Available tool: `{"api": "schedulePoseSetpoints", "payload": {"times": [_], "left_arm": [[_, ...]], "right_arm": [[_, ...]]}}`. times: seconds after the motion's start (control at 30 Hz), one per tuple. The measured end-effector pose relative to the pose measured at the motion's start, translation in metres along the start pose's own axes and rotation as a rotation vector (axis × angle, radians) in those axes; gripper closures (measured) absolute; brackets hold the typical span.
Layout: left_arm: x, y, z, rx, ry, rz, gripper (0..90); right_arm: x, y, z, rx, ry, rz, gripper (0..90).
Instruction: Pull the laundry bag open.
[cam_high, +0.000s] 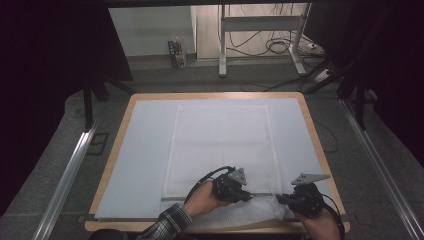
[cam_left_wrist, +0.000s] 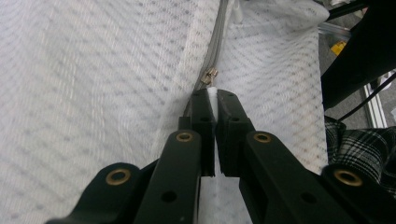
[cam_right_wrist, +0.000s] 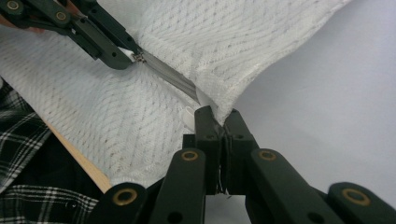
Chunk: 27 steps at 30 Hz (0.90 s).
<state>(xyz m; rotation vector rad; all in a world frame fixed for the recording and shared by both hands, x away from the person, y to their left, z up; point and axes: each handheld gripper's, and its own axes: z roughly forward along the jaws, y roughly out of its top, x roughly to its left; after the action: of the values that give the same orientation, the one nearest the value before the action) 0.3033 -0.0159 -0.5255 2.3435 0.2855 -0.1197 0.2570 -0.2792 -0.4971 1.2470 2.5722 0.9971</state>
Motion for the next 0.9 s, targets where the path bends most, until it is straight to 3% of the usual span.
{"api": "schedulePoseSetpoints", "payload": {"times": [0.6, 0.73, 0.9], "left_arm": [[0.000, -0.011, -0.011, 0.027, 0.015, -0.001, 87.4], [0.003, -0.018, -0.017, 0.019, 0.012, -0.026, 87.4], [0.001, -0.021, -0.020, 0.014, 0.014, -0.029, 87.3]], "right_arm": [[0.002, 0.000, 0.000, 0.010, -0.018, -0.013, 86.1], [0.000, -0.001, 0.000, 0.010, -0.015, -0.006, 86.1], [0.001, -0.001, 0.000, 0.008, -0.012, -0.009, 86.1]]}}
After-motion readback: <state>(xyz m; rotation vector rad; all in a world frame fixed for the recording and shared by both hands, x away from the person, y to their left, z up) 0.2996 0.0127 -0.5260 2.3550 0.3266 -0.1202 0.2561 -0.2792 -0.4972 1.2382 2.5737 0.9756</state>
